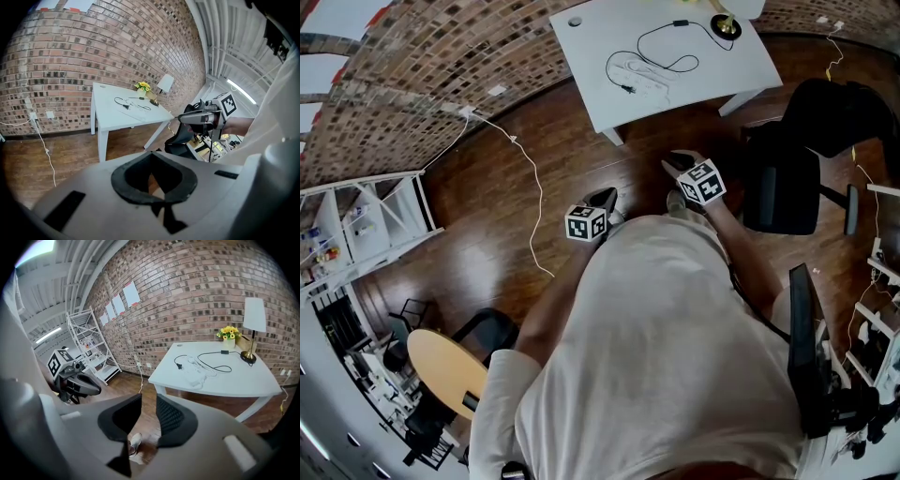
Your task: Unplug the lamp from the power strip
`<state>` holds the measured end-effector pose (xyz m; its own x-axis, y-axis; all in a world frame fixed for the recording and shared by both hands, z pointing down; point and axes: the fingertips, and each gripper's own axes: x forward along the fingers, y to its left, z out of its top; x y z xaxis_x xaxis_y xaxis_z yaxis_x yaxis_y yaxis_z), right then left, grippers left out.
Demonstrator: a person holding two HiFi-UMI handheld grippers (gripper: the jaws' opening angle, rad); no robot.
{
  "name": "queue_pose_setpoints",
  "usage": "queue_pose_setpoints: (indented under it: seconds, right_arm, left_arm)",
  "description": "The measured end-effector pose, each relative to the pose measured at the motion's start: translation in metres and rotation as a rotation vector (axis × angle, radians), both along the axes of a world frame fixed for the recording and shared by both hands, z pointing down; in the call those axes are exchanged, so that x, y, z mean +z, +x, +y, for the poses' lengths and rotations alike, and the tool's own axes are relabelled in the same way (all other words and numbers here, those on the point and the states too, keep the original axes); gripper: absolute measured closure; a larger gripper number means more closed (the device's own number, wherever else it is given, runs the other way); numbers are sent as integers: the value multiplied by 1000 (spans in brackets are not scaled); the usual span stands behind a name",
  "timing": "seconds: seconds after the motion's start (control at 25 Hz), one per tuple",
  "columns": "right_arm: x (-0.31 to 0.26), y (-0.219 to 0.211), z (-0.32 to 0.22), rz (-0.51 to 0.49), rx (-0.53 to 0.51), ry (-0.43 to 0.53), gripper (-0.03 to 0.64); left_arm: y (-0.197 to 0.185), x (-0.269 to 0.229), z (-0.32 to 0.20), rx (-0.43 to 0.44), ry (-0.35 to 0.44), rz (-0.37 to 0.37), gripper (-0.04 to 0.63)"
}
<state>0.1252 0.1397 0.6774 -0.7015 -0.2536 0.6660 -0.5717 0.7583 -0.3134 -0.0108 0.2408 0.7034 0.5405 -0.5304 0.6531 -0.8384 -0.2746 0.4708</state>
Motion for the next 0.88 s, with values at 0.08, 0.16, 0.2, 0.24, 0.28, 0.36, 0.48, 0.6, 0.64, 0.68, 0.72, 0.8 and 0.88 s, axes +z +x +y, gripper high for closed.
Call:
queue_pose_setpoints:
  seconds: [0.08, 0.16, 0.2, 0.24, 0.28, 0.36, 0.48, 0.6, 0.64, 0.68, 0.72, 0.8, 0.88]
  right_arm:
    - [0, 0, -1, -3, 4, -2, 528]
    - [0, 2, -3, -2, 13, -3, 528]
    - [0, 4, -3, 0, 19, -4, 528]
    - [0, 6, -4, 4, 25, -4, 528]
    - [0, 7, -5, 7, 29, -5, 528]
    - [0, 10, -6, 9, 31, -8, 528]
    - [0, 13, -7, 20, 18, 12, 557]
    - [-3, 16, -8, 10, 12, 24, 567]
    - [-3, 17, -8, 6, 11, 26, 569]
    - [-4, 18, -9, 1, 9, 28, 569]
    - [-5, 20, -9, -3, 6, 30, 569]
    - [-5, 26, -10, -7, 2, 32, 569]
    - [-3, 34, -11, -7, -3, 29, 569]
  left_arm:
    - [0, 0, -1, 2, 0, -3, 592]
    - [2, 1, -1, 6, 0, -4, 592]
    - [2, 0, -1, 8, 0, -5, 592]
    - [3, 0, -1, 8, 0, -6, 592]
    - [4, -1, -1, 8, 0, -7, 592]
    - [4, -2, -2, 6, 0, -8, 592]
    - [6, -2, -3, 4, -1, -11, 592]
    - [11, -1, -4, 4, -1, -15, 592]
    - [13, -2, -5, 5, 0, -16, 592]
    - [17, -2, -6, 7, 1, -18, 592]
    - [20, -3, -7, 9, 2, -19, 592]
    - [26, -4, -7, 9, 2, -22, 592]
    - [33, -3, -7, 2, 0, -24, 592]
